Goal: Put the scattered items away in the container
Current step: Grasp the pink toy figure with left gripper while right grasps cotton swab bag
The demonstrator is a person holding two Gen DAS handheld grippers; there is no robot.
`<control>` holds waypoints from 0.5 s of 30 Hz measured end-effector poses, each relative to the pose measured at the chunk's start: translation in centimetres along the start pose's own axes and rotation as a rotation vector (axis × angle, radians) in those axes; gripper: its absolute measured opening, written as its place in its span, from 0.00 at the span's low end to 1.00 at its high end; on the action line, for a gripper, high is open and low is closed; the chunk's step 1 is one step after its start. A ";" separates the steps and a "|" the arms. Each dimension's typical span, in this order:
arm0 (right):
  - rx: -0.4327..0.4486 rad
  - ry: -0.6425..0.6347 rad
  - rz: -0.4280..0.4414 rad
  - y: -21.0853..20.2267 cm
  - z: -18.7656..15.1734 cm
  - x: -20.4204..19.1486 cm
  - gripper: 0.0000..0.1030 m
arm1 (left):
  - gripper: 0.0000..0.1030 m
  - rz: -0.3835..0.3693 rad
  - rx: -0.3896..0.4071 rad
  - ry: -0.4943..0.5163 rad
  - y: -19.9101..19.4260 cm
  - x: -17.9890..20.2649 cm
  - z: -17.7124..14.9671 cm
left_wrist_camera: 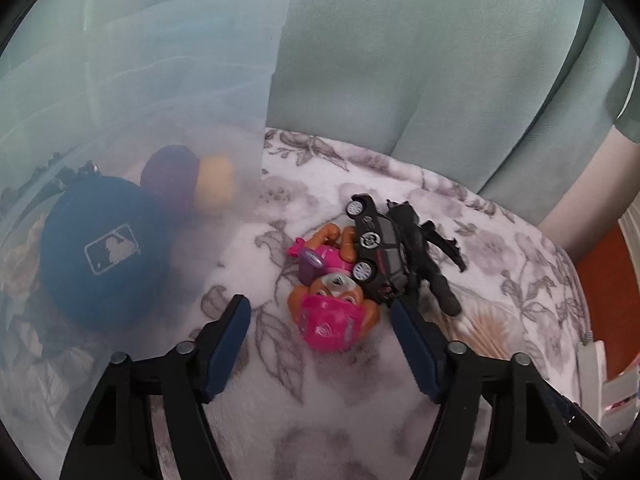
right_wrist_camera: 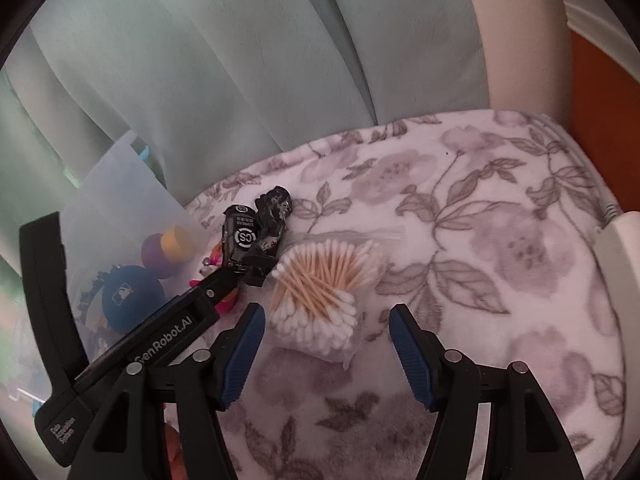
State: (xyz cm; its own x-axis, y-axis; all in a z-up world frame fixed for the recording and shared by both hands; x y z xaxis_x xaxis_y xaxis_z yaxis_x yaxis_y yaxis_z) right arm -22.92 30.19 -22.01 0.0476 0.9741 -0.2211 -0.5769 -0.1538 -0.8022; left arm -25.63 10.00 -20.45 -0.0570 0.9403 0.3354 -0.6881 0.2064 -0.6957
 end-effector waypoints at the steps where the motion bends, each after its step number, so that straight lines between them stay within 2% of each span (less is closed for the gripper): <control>1: -0.002 0.004 0.001 0.2 0.0 0.0 0.65 | 0.64 -0.001 0.001 0.000 0.2 -0.1 0.0; 10: 0.017 0.005 -0.001 1.6 0.4 -0.3 0.63 | 0.61 -0.038 -0.004 -0.028 1.9 -0.7 0.4; 15: 0.033 -0.001 -0.009 1.8 0.5 -0.6 0.58 | 0.52 -0.038 -0.003 -0.026 2.4 -0.8 0.7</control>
State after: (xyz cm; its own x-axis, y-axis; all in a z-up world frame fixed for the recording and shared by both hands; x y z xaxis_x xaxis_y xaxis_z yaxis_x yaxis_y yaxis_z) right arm -24.42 29.42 -23.02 0.0519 0.9756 -0.2132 -0.6033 -0.1395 -0.7852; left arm -27.72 9.58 -21.97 -0.0494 0.9244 0.3783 -0.6878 0.2432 -0.6839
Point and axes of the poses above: each gripper's, at about its wrist camera, not at the fingertips, and y roughly the way its jaws point, x to its right, z to its top, the point moved 5 cm from there along y, roughly the way its jaws point, and after that the axes turned 15 degrees about -z, right-handed, at the moved point
